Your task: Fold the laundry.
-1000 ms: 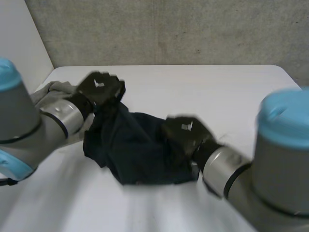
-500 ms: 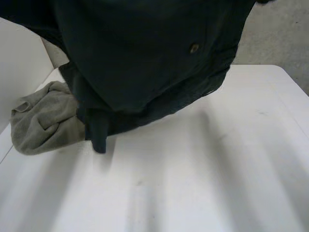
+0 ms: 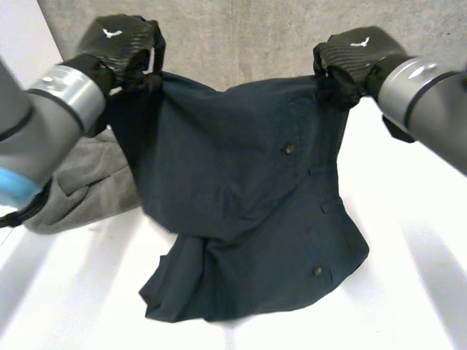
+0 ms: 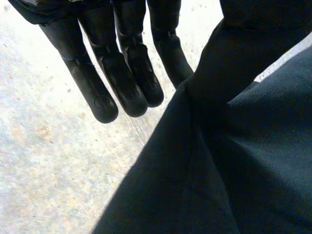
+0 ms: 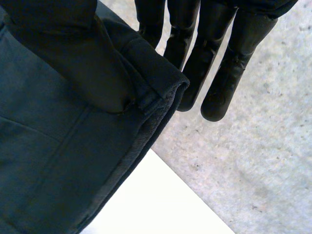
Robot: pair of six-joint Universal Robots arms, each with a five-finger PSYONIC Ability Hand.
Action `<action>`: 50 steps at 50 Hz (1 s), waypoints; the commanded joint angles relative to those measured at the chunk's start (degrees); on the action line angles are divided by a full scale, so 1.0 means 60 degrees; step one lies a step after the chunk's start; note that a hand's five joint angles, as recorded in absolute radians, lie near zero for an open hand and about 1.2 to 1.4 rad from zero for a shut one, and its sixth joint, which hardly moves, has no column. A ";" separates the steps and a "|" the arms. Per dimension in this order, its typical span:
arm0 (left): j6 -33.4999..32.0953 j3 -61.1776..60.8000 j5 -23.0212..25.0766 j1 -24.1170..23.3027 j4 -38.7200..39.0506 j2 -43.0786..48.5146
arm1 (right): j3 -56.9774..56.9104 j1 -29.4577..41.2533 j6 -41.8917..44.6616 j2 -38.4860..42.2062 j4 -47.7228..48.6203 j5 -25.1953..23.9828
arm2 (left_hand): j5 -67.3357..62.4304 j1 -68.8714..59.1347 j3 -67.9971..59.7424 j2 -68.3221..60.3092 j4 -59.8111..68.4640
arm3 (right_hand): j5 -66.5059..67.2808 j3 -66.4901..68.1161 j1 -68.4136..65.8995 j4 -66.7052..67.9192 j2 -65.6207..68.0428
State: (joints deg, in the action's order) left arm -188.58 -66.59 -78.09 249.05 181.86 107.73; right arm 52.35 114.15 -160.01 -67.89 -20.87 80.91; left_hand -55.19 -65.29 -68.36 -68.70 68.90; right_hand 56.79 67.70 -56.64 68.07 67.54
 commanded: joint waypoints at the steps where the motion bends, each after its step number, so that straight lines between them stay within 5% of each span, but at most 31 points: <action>1: -0.0006 0.2435 -0.0372 -0.0170 0.0948 0.1774 | -0.0565 0.0033 -0.0665 0.1323 0.2581 0.0590 | -0.2468 -0.2451 -0.1940 -0.1884 0.1849 | 0.2202 0.2051 -0.3894 0.1989 0.2077; 7: -0.0021 0.4548 -0.1252 -0.0375 0.1638 0.2128 | -0.2175 0.0033 -0.0636 0.1559 0.4955 0.1923 | -0.2468 -0.2451 -0.1940 -0.1884 0.1849 | 0.2202 0.2051 -0.3894 0.1989 0.2077; 16: -0.0006 0.5826 -0.1780 -0.0815 0.2605 0.1690 | -0.3833 0.0018 -0.0636 0.1675 0.5384 0.2042 | -0.2468 -0.2451 -0.1940 -0.1884 0.1849 | 0.2202 0.2051 -0.3894 0.1989 0.2077; 22: -0.0021 0.3441 -0.1663 -0.0815 0.2664 0.0928 | -0.3190 0.0018 -0.0636 0.1910 0.4007 0.1530 | -0.2468 -0.2451 -0.1940 -0.1884 0.1849 | 0.2202 0.2051 -0.3894 0.1989 0.2077; 33: -0.0182 -0.1482 -0.1253 -0.1283 0.2503 0.1146 | 0.0864 -0.0055 0.0211 0.2202 0.3038 0.1164 | -0.2468 -0.2451 -0.1940 -0.1884 0.1849 | 0.2202 0.2051 -0.3894 0.1989 0.2077; 41: -0.1557 -0.3270 -0.1370 -0.1884 0.1288 0.1147 | 0.2479 -0.0099 0.1911 0.2247 0.2307 0.0007 | -0.2468 -0.2451 -0.1940 -0.1884 0.1849 | 0.2202 0.2051 -0.3894 0.1989 0.2077; 50: -0.2130 -0.4662 -0.1590 -0.2075 -0.0513 -0.0141 | 0.3563 -0.0157 0.2879 0.1545 0.0243 -0.0272 | -0.2468 -0.2451 -0.1940 -0.1884 0.1849 | 0.2202 0.2051 -0.3894 0.1989 0.2077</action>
State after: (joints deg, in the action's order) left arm -200.06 -89.42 -87.07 237.33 185.73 112.32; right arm 69.76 113.45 -146.19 -55.31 -11.02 80.21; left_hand -56.32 -65.47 -68.42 -68.76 68.92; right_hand 56.80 68.69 -56.64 68.32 68.08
